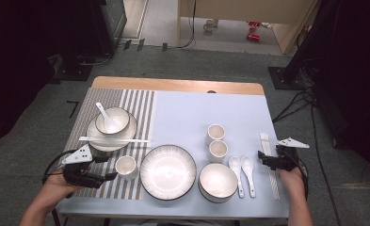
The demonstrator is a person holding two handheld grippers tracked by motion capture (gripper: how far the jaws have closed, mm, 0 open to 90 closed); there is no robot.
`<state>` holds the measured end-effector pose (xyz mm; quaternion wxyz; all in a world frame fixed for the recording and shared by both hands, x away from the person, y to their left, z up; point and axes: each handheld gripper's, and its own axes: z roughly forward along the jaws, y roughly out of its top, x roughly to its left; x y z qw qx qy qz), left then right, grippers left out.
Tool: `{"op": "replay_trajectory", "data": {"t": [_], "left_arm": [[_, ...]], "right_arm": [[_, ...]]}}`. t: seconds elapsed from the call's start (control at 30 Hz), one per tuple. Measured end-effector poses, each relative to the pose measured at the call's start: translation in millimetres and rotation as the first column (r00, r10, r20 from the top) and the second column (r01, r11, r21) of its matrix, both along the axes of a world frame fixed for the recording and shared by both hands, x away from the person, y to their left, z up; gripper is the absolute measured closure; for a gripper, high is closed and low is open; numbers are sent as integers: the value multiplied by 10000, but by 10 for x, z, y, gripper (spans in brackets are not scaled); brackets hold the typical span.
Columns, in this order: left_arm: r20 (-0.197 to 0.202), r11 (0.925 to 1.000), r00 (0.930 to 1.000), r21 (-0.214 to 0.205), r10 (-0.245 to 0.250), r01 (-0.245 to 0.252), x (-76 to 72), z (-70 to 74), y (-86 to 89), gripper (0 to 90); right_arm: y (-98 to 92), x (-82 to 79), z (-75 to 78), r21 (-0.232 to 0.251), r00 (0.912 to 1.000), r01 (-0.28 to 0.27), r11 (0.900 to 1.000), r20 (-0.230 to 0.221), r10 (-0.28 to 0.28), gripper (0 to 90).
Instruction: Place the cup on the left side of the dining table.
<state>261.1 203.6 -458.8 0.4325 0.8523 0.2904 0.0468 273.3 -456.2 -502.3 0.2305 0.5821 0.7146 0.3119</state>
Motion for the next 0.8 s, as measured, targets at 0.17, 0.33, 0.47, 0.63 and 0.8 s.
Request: {"op": "replay_trajectory", "data": {"t": [0.17,0.33,0.47,0.63,0.8], "left_arm": [[52,9985,9997,494,241,-243,22,-91,33,251],[-13,9964,9987,681,507,-505,57,-162,77,251],[17,9929,9981,1016,621,-619,79,-215,101,250],[-41,9879,9970,1348,779,-767,113,-266,110,249],[92,9881,9972,1345,744,-750,135,-294,137,232]], "right_arm": [[0,0,0,-2,10000,-3,10000,2,3,155],[0,0,0,1,10000,-1,10000,-1,1,155],[0,0,0,2,10000,2,10000,1,-2,155],[0,0,0,3,10000,1,10000,-1,-1,155],[0,0,0,3,10000,2,10000,1,-2,154]]}}
